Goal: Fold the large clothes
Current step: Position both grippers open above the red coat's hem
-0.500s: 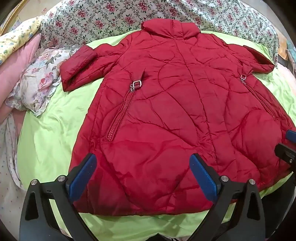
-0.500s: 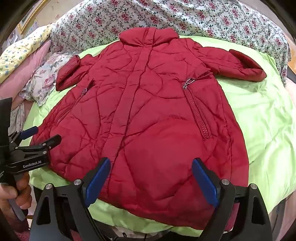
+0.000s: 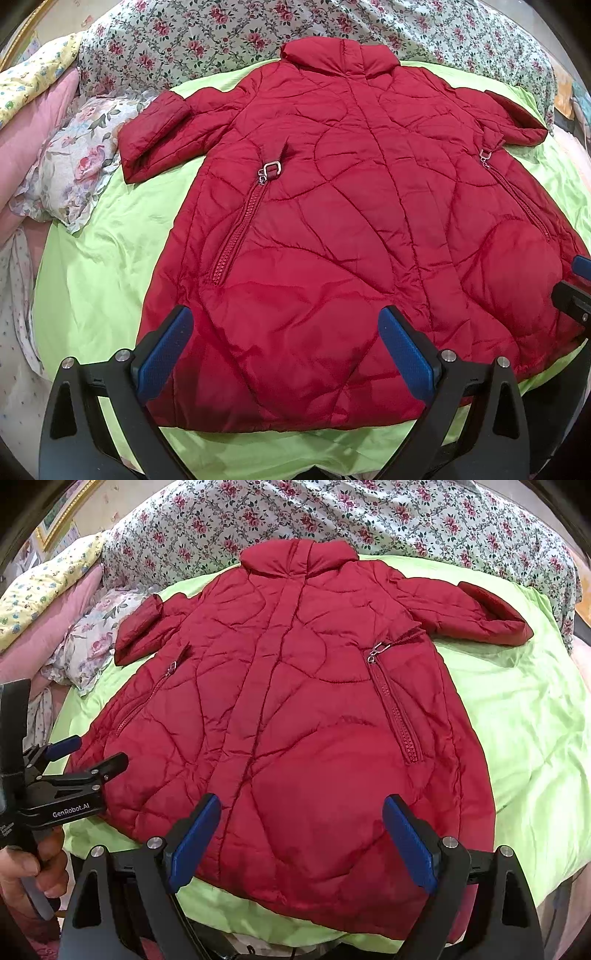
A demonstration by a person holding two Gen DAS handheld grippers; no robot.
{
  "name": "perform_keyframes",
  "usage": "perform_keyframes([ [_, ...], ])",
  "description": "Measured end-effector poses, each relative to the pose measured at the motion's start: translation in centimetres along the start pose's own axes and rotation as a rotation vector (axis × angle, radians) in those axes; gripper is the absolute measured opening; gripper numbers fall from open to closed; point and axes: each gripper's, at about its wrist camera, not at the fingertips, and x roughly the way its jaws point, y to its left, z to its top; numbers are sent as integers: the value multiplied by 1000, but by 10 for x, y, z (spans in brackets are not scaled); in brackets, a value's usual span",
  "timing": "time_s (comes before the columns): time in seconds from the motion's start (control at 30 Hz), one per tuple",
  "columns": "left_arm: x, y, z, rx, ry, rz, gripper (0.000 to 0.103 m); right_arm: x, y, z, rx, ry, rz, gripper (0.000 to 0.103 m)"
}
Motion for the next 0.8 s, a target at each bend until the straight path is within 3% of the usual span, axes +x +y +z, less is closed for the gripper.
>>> perform_keyframes([
  [0.4,5,-1,3,-3,-3,0,102,5,-4,1,2,10,2,91],
  [0.63,7,-3,5,1,-27,-51,102,7,-16,7,20,12,-7,91],
  [0.8,15,1,13,-19,4,-112,102,4,-35,17,52,-6,-27,91],
])
